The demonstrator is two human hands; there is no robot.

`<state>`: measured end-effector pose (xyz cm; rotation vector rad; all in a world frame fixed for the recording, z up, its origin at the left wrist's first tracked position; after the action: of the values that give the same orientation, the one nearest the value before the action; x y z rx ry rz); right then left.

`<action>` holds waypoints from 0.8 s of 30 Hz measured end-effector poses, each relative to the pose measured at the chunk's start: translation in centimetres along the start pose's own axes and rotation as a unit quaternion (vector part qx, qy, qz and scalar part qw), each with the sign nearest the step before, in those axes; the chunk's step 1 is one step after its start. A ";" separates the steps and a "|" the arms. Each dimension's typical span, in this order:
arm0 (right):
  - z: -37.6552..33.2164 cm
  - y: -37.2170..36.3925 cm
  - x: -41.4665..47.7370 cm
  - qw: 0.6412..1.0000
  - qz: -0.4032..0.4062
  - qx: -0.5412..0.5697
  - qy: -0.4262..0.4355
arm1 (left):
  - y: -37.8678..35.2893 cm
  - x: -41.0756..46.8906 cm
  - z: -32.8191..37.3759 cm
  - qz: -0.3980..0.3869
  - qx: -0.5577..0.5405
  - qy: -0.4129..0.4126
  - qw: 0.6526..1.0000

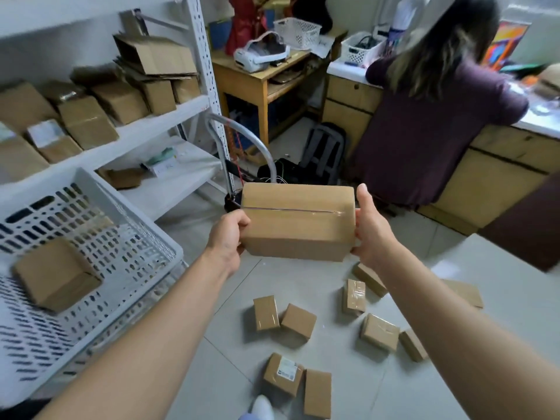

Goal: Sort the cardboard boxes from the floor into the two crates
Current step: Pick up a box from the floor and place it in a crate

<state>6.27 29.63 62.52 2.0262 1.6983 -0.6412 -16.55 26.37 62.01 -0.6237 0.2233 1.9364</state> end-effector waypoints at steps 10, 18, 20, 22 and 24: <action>3.2 3.4 -6.1 0.992 -0.106 0.055 0.037 | 2.5 -9.9 -2.7 0.006 -0.075 -0.043 0.996; 5.7 0.4 -9.6 0.981 -0.176 0.064 0.049 | 6.8 -14.4 -3.7 0.102 -0.076 -0.077 0.989; 6.1 -1.0 -10.6 0.980 -0.187 0.050 0.052 | 8.5 -15.1 -3.6 0.119 -0.093 -0.074 0.986; 6.3 -2.5 -11.4 0.978 -0.193 0.031 0.069 | 10.4 -15.7 -3.6 0.124 -0.100 -0.073 0.985; 6.4 -4.4 -12.2 0.979 -0.186 0.033 0.082 | 12.5 -15.9 -3.5 0.132 -0.103 -0.078 0.983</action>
<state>-0.38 16.89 64.48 1.8618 2.2104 -0.6692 -21.42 6.73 65.79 -0.5966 0.0060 2.2740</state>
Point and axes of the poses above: each hand's wrist, its own x-axis towards the middle knuckle, its own y-axis out of the back of the hand, z = x × y, the point moved 2 cm from there along x, towards the middle knuckle
